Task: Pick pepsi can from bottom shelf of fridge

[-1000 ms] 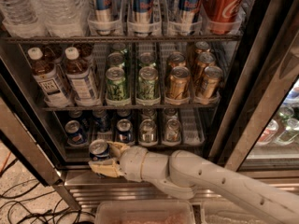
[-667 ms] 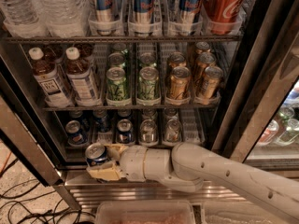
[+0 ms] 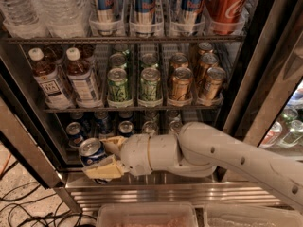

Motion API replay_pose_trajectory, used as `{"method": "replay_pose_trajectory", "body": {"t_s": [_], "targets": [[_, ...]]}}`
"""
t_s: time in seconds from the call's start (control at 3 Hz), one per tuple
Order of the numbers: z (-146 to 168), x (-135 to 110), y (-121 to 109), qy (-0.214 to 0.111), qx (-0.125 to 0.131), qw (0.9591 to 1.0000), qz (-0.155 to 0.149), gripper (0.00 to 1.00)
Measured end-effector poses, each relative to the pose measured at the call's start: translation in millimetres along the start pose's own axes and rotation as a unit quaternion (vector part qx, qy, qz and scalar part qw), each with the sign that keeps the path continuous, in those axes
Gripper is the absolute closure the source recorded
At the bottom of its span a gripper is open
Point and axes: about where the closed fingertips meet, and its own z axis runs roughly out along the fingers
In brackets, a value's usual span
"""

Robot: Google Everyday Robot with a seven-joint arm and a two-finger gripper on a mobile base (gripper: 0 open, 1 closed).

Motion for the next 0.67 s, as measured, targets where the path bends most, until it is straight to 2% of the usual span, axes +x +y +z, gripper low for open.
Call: {"method": "replay_pose_trajectory", "body": {"t_s": [0.33, 0.67], "targets": [[-11.1, -31.8, 6.4, -0.003, -0.026, 0.9996, -0.005, 1.00], [-11.7, -35.0, 10.5, -0.004, -0.036, 0.9993, -0.006, 1.00]]}}
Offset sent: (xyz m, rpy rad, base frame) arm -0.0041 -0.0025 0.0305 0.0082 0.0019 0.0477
